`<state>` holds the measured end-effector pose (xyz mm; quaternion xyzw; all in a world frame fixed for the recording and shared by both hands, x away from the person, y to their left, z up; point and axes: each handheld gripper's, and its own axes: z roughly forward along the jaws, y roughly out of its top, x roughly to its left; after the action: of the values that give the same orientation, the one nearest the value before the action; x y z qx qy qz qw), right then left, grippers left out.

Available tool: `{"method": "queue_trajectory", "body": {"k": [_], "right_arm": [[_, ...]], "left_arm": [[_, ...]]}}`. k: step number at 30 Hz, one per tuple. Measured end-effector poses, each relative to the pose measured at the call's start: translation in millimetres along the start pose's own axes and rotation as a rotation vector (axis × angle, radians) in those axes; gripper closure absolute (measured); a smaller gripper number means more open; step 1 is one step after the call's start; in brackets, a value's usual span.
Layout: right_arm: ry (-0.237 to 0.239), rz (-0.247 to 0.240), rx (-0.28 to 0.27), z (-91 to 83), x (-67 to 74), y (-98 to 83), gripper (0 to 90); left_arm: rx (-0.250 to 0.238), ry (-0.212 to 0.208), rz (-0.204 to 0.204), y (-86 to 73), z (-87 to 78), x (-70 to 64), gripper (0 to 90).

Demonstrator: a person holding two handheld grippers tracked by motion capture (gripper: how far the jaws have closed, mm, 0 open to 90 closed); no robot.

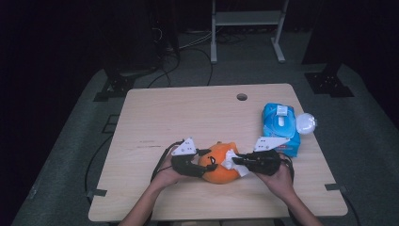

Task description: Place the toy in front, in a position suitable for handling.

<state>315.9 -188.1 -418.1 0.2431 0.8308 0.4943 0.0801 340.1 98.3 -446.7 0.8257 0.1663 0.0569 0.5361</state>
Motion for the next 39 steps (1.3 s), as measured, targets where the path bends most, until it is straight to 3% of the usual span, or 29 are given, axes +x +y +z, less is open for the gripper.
{"method": "queue_trajectory", "body": {"k": [2,5,7,8,9,10,13,14,19,22,25,28,31,36,39], "right_arm": [[0.016,-0.060,0.022,10.1,11.6,5.6,82.1],[0.014,-0.071,0.031,11.4,11.7,4.7,82.2],[0.008,-0.050,0.034,7.8,5.5,0.5,82.2],[-0.008,-0.018,0.041,2.3,-4.0,-6.9,82.1],[-0.008,-0.018,0.041,2.3,-4.0,-6.9,82.1],[-0.023,0.023,0.052,-3.3,-13.4,-13.5,82.1],[-0.049,0.041,0.058,-7.8,-18.1,-15.2,82.1],[-0.055,0.049,0.027,-10.4,-20.9,-11.4,82.1],[-0.041,0.053,-0.021,-4.2,-23.7,1.8,82.1],[-0.021,0.058,0.010,9.0,-23.1,-0.4,82.1],[-0.014,0.061,0.024,6.8,-18.8,-3.8,82.2],[-0.005,0.053,0.056,-1.7,-12.5,-6.9,82.3],[-0.012,0.034,0.039,-8.4,-8.7,-0.7,82.2],[-0.020,-0.002,0.020,3.3,-9.7,21.6,82.2],[-0.030,-0.021,0.054,13.8,-13.9,26.0,82.1]], "left_arm": [[0.008,0.002,0.008,0.0,0.3,0.2,40.5],[0.020,0.000,0.010,-1.2,-3.3,3.0,41.2],[0.015,-0.003,-0.014,-2.7,-4.6,6.1,41.1],[0.012,-0.009,-0.029,-3.4,-4.5,7.4,41.0],[0.012,-0.009,-0.029,-3.4,-4.5,7.4,41.0],[0.010,-0.010,-0.028,-3.2,-3.8,7.2,41.0],[0.011,-0.011,-0.020,-2.2,-2.3,5.6,41.0],[0.012,-0.013,-0.019,-2.1,-2.3,5.3,40.9],[0.010,-0.033,0.000,-1.6,-0.5,2.6,40.8],[0.012,-0.037,0.001,-1.9,-1.1,2.8,40.6],[0.005,-0.061,0.012,-2.3,-0.4,1.9,40.3],[0.011,-0.068,0.036,-0.7,1.5,-1.3,40.4],[0.016,-0.067,0.043,0.0,2.0,-2.2,40.8],[0.021,-0.067,0.080,0.7,3.0,-6.2,41.0],[0.019,-0.064,0.069,-0.3,2.4,-4.9,41.0]]}}
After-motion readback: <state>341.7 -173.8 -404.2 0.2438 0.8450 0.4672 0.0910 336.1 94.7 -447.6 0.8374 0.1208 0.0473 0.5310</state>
